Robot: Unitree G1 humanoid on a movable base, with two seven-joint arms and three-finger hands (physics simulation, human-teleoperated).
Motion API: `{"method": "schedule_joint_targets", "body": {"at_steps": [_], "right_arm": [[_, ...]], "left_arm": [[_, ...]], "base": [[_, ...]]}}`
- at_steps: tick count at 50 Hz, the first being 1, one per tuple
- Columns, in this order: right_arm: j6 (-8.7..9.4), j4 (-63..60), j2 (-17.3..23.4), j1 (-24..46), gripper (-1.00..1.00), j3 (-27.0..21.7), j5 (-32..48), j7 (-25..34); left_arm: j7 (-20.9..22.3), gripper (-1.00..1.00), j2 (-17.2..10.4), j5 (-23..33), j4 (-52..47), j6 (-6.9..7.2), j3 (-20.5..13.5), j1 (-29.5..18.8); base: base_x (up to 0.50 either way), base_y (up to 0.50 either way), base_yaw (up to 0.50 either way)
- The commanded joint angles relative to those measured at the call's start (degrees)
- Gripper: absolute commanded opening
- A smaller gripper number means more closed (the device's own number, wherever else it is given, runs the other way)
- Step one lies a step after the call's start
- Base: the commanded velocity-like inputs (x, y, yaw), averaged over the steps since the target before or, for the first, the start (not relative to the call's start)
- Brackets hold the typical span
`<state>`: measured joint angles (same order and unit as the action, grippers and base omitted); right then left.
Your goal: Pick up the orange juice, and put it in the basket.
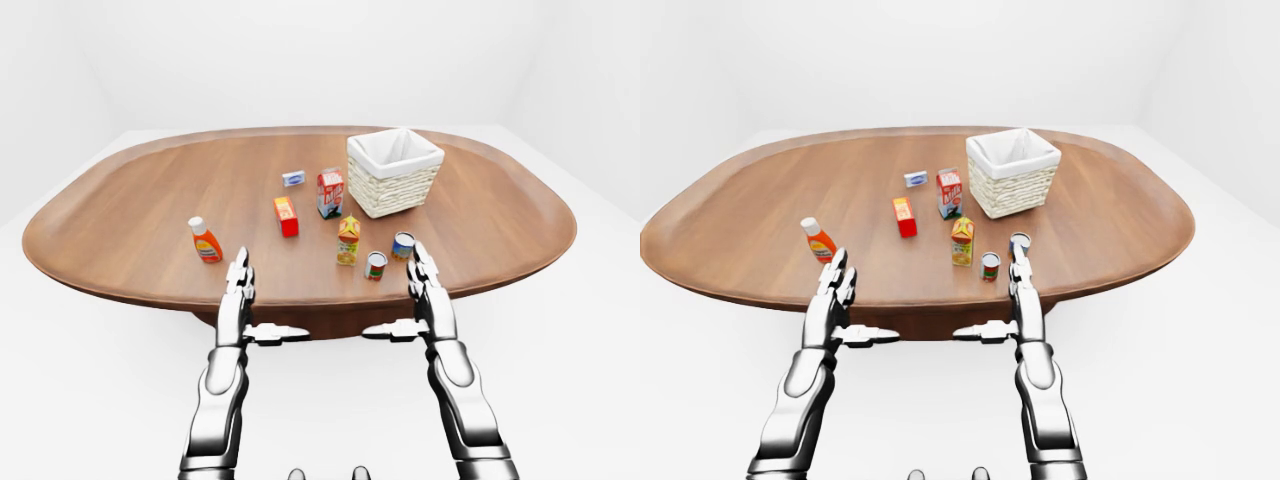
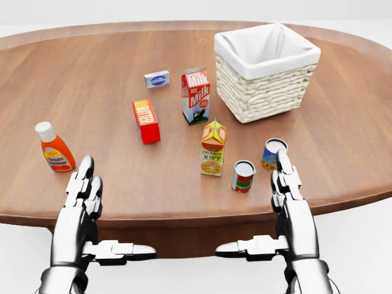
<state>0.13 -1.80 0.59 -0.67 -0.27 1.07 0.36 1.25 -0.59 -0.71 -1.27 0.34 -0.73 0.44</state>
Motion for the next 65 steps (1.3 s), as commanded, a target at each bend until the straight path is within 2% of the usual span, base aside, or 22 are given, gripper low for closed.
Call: {"method": "schedule_joint_targets", "body": {"at_steps": [1, 2, 4, 5, 6, 7, 8, 9, 12, 13, 20, 24, 26, 40, 47, 57, 60, 63, 65], "right_arm": [[3.95, -14.7, 0.9, -4.4, 1.0, 0.6, 8.0, 0.0], [4.87, -16.7, 0.8, -4.7, 1.0, 0.5, 8.7, 0.3], [4.87, -25.1, 0.5, -6.4, 1.0, -0.8, 7.1, 1.8], [4.87, -27.7, 0.2, -6.6, 1.0, -1.3, 6.2, 2.4], [4.87, -29.2, 0.3, -6.3, 1.0, -1.5, 6.1, 2.9], [4.87, -30.7, 0.4, -5.7, 1.0, -1.4, 7.0, 2.6], [4.87, -31.3, 0.3, -5.4, 1.0, -1.3, 7.6, 2.5], [4.87, -32.1, 0.1, -4.9, 1.0, -1.3, 7.6, 2.3], [4.87, -34.2, -0.3, -5.4, 1.0, -0.8, 6.0, 3.0], [4.87, -34.8, -0.4, -6.2, 1.0, -0.4, 5.5, 3.2], [4.87, -35.6, -0.4, -6.2, 1.0, -0.6, 4.3, 3.2], [4.87, -35.9, -0.4, -6.5, 1.0, -0.6, 3.3, 3.3], [4.87, -36.9, -0.4, -6.6, 1.0, -0.5, 2.8, 3.5], [4.87, -37.5, -0.4, -6.9, 1.0, -0.8, 0.9, 3.7], [4.87, -38.8, -0.3, -6.5, 1.0, -1.8, 0.1, 3.8], [4.87, -40.0, -0.3, -8.1, 1.0, -0.7, 1.6, 4.1], [4.87, -39.9, -0.4, -7.2, 1.0, -1.1, 1.8, 3.8], [4.87, -40.3, -0.3, -6.3, 1.0, -1.9, 0.8, 3.8], [4.87, -40.4, -0.2, -6.2, 1.0, -1.7, 1.2, 3.7]], "left_arm": [[2.3, 1.0, -0.7, -0.1, -8.0, 0.51, -1.3, 3.0], [2.3, 1.0, -0.7, 0.4, -9.1, 0.49, -1.3, 3.5], [4.3, 1.0, -0.4, -2.7, -16.9, 4.66, -1.4, 5.6], [5.0, 1.0, -0.1, -4.9, -19.7, 4.66, -1.7, 6.1], [6.3, 1.0, 0.4, -9.2, -23.4, 4.66, -2.2, 6.6], [8.4, 1.0, 1.6, -25.0, -32.8, 4.66, -5.0, 6.6], [7.3, 1.0, 1.6, -30.3, -35.4, 4.66, -6.3, 5.9], [5.5, 1.0, 1.2, -30.6, -36.8, 4.66, -6.3, 5.1], [5.0, 1.0, -0.1, -20.6, -35.8, 4.66, -2.6, 5.8], [7.0, 1.0, -0.1, -18.4, -34.1, 4.66, -0.9, 7.3], [9.1, 1.0, -0.2, -12.7, -31.3, 4.66, 0.6, 9.0], [7.4, 1.0, 0.1, -9.3, -29.6, 4.66, 0.6, 8.4], [7.9, 1.0, 0.1, -11.2, -31.2, 4.66, 0.3, 8.6], [9.0, 1.0, -0.1, -7.8, -30.6, 4.66, 2.2, 10.1], [9.8, 1.0, -0.4, -7.8, -32.2, 4.66, 1.8, 11.2], [10.7, 1.0, -0.6, -3.8, -34.4, 4.66, 2.2, 12.1], [10.8, 1.0, -0.6, -2.6, -32.9, 3.39, 2.0, 11.7], [10.7, 1.0, -0.6, -1.7, -33.9, 3.46, 1.6, 11.7], [11.2, 1.0, -0.6, -2.5, -35.4, 4.59, 1.3, 11.9]], "base": [[0.0, 0.0, 0.0], [0.0, 0.0, 0.0], [0.0, 0.0, 0.0], [0.0, 0.0, 0.0], [0.0, 0.0, 0.0], [0.0, 0.0, 0.0], [0.0, 0.0, 0.0], [0.0, 0.0, 0.0], [0.0, 0.0, 0.0], [0.0, 0.0, 0.0], [0.0, -0.24, 0.0], [0.0, -0.5, 0.0], [0.0, -0.5, 0.0], [0.02, -0.5, 0.0], [0.14, -0.5, 0.0], [0.11, -0.15, 0.0], [0.0, 0.0, 0.0], [0.0, 0.0, 0.0], [0.0, 0.0, 0.0]]}}
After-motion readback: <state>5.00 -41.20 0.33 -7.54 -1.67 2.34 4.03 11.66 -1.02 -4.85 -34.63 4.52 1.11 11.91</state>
